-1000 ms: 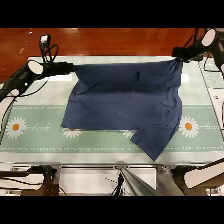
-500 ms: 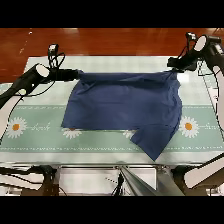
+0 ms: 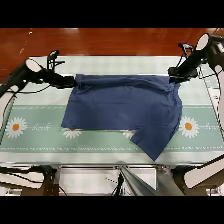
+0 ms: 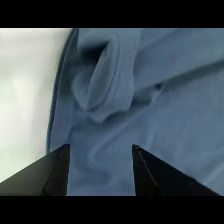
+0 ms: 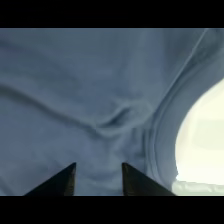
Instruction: Fold the shirts.
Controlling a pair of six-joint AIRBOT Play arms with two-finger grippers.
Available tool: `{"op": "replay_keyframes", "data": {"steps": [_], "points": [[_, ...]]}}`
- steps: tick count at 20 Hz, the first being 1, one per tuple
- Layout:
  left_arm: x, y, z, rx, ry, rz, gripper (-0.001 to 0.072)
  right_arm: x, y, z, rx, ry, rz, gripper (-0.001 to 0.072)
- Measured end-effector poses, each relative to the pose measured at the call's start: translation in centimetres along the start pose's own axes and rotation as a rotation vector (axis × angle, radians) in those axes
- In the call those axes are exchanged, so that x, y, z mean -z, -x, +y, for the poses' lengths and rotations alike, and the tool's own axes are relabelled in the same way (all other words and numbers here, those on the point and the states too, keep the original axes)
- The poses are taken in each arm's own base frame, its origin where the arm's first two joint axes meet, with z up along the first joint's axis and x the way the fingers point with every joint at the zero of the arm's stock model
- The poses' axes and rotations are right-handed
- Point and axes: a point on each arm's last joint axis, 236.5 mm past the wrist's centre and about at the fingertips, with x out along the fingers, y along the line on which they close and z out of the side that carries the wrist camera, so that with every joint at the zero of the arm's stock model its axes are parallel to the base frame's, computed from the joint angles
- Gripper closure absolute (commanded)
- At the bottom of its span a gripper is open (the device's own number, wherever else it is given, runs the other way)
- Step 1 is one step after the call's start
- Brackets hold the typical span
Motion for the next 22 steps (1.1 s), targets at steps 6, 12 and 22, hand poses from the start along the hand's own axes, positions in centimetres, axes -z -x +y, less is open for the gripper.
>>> {"op": "replay_keyframes", "data": {"steps": [6,12,22], "points": [[8.3,4.8,3.5,0.078,0.178,0.240,0.0229,5.5,4.2,-5.0,0.002,-0.063,0.068,0.0152],[18.0,6.1,4.4,0.207,0.386,0.337,0.0085,14.3,2.6,-8.5,-0.275,-0.306,-0.021,0.0155],[20.1,3.3,2.6,0.256,0.424,0.337,0.0113,17.7,0.1,-6.8,-0.487,-0.477,-0.215,0.0161]]}}
